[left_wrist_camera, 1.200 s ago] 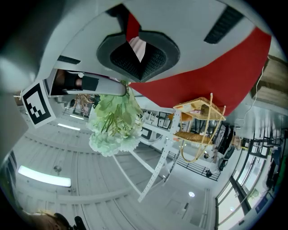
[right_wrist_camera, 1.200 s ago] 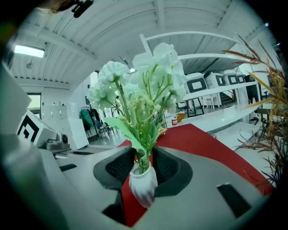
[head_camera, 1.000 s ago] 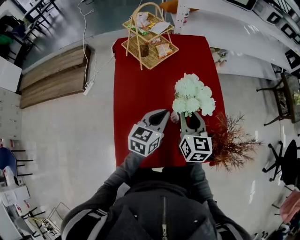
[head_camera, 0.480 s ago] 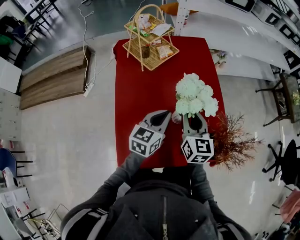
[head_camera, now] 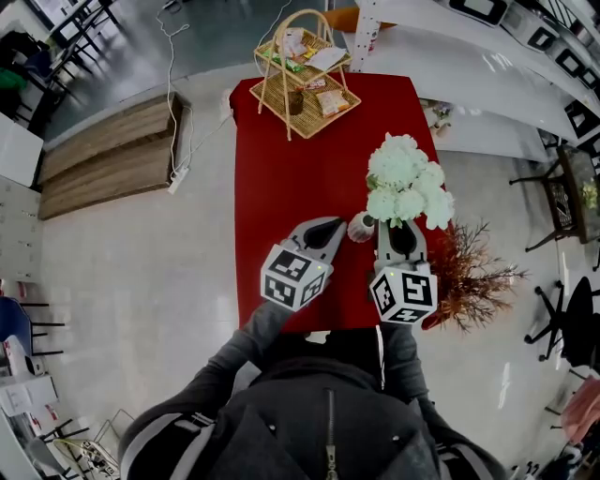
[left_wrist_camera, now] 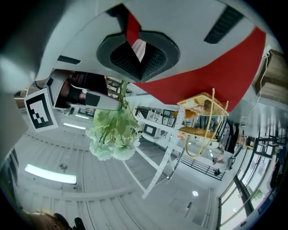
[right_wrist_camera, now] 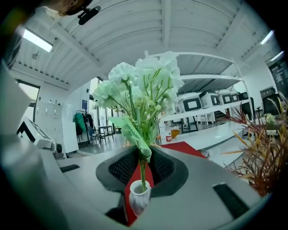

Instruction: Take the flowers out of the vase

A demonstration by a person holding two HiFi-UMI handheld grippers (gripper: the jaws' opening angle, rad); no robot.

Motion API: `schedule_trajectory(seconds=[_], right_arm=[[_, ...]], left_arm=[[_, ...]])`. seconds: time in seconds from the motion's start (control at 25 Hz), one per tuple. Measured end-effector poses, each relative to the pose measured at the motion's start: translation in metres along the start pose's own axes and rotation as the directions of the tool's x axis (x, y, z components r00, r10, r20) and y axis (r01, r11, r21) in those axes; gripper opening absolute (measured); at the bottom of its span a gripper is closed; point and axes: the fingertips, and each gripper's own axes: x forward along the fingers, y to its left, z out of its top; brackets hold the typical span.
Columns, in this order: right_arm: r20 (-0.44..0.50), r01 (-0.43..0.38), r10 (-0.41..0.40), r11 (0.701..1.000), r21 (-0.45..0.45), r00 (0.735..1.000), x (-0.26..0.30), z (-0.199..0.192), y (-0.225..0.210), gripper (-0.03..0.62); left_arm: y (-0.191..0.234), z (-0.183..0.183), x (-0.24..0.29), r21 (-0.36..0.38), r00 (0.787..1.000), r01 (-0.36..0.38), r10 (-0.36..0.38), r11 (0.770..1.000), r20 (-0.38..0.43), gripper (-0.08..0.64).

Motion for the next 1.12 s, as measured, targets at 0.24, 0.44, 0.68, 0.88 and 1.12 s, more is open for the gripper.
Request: schedule_trajectory(seconds=[0.24, 0.44, 0.68, 0.88, 1.12], right_arm=[[0.055, 0.014, -0.014, 1.000, -0.001, 0.998, -0.006, 0.019, 0.005, 0.072], [0.101, 0.020, -0.019, 1.000, -0.006, 0.995, -0.013, 0.033, 0.008, 0.072], [0.176, 0.022, -0.018, 1.000, -0.017, 0.984, -0.025, 0.059, 0.016, 0.072], [0.229, 0.026, -0.018, 0.999, -0.031, 0.973, -0.037, 0.078, 0.026, 0.072], [0.244, 0.033, -0.022, 0.999, -0.042, 0.970, -0.053, 0.083, 0.042, 0.072]], left_arm=[[-0.004, 0.004, -0.009, 0.005, 1.000, 0.011, -0.011, 1.000, 0.006, 0.009], [-0.006, 0.005, -0.015, 0.011, 1.000, 0.019, -0.020, 1.000, 0.013, 0.009], [-0.012, 0.009, -0.022, 0.020, 0.999, 0.034, -0.035, 0.999, 0.023, 0.009], [-0.015, 0.011, -0.030, 0.029, 0.998, 0.050, -0.050, 0.998, 0.031, 0.009], [-0.018, 0.011, -0.037, 0.042, 0.997, 0.077, -0.079, 0.996, 0.029, 0.009]])
